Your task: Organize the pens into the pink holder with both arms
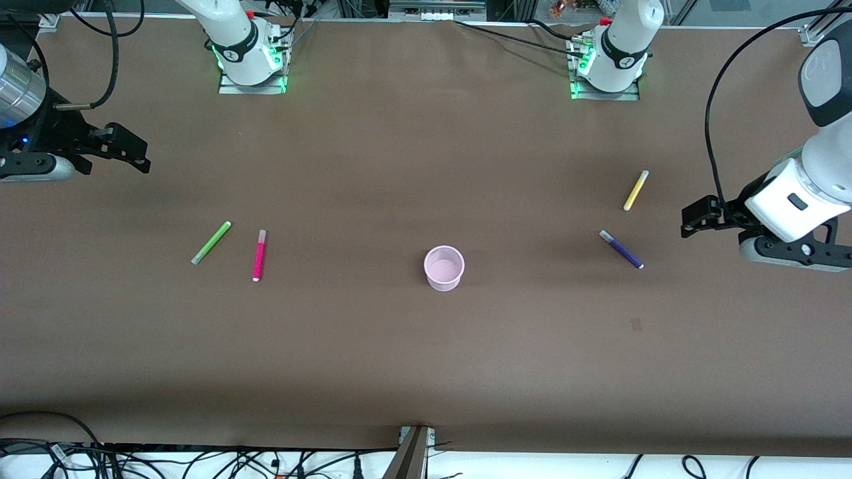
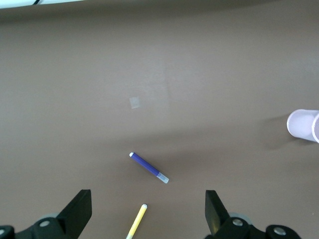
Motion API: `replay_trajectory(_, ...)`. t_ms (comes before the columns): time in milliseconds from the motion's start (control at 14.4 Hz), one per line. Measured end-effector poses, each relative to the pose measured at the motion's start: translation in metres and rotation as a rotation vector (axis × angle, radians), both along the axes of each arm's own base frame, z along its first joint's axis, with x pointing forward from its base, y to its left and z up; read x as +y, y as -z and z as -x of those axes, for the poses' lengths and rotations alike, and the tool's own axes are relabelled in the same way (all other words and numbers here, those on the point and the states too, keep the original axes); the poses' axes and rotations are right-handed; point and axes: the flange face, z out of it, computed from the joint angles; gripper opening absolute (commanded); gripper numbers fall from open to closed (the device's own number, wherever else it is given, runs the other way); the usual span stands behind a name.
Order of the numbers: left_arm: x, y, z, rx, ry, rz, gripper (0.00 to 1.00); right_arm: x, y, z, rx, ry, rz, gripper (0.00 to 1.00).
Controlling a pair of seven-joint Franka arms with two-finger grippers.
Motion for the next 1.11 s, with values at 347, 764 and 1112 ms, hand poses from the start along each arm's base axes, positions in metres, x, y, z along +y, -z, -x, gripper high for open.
replay_trajectory(347, 0.051, 0.027, -0.01, 0.044, -0.155, -0.003, 1.0, 0.0, 0.0, 0.0, 0.001, 0.0, 0.0, 1.0)
replay_trajectory(764, 0.083, 0.094, -0.024, 0.153, -0.437, -0.023, 1.0, 0.0, 0.001, 0.0, 0.002, 0.0, 0.0, 1.0)
replay_trajectory(1112, 0.068, 0.199, -0.031, 0.196, -0.699, -0.05, 1.0, 0.0, 0.001, -0.001, 0.003, 0.0, 0.0, 1.0)
